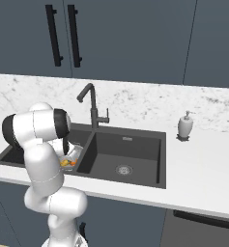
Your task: Put the colander in the sink, put the banana, tangerine in the colander, and turn on the sink faucet and pour water over the colander.
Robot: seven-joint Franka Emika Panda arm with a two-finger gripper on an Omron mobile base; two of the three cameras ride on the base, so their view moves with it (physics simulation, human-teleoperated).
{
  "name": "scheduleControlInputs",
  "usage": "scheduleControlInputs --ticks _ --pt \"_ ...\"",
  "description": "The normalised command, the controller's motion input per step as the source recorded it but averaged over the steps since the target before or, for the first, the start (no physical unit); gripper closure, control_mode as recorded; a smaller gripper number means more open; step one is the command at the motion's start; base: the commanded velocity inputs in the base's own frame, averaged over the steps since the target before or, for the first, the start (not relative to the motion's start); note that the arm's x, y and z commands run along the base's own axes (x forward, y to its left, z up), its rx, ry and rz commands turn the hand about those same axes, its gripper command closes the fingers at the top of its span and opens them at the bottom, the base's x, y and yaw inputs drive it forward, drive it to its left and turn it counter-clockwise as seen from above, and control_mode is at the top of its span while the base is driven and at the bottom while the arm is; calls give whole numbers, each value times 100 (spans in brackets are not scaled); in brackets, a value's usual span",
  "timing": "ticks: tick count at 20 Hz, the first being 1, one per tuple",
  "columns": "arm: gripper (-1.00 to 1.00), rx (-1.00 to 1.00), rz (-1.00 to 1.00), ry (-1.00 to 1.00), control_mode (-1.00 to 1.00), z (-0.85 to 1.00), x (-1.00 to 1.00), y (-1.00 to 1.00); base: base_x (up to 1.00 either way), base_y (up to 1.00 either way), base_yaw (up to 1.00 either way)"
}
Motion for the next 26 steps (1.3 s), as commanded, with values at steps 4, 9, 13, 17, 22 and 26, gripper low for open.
scheduleControlInputs --ticks 4,9,13,17,22,26 --pt "-100 0 0 0 -100 0 0 0 0 0 0" --pt "-100 0 0 0 -100 11 0 -1 0 0 0" --pt "-100 0 0 0 -100 41 0 -5 0 0 0" --pt "-100 0 0 0 -100 49 0 -8 0 0 0" --pt "-100 0 0 -1 -100 57 -9 -6 0 0 0" --pt "-100 0 0 -4 -100 57 -34 0 0 0 0"
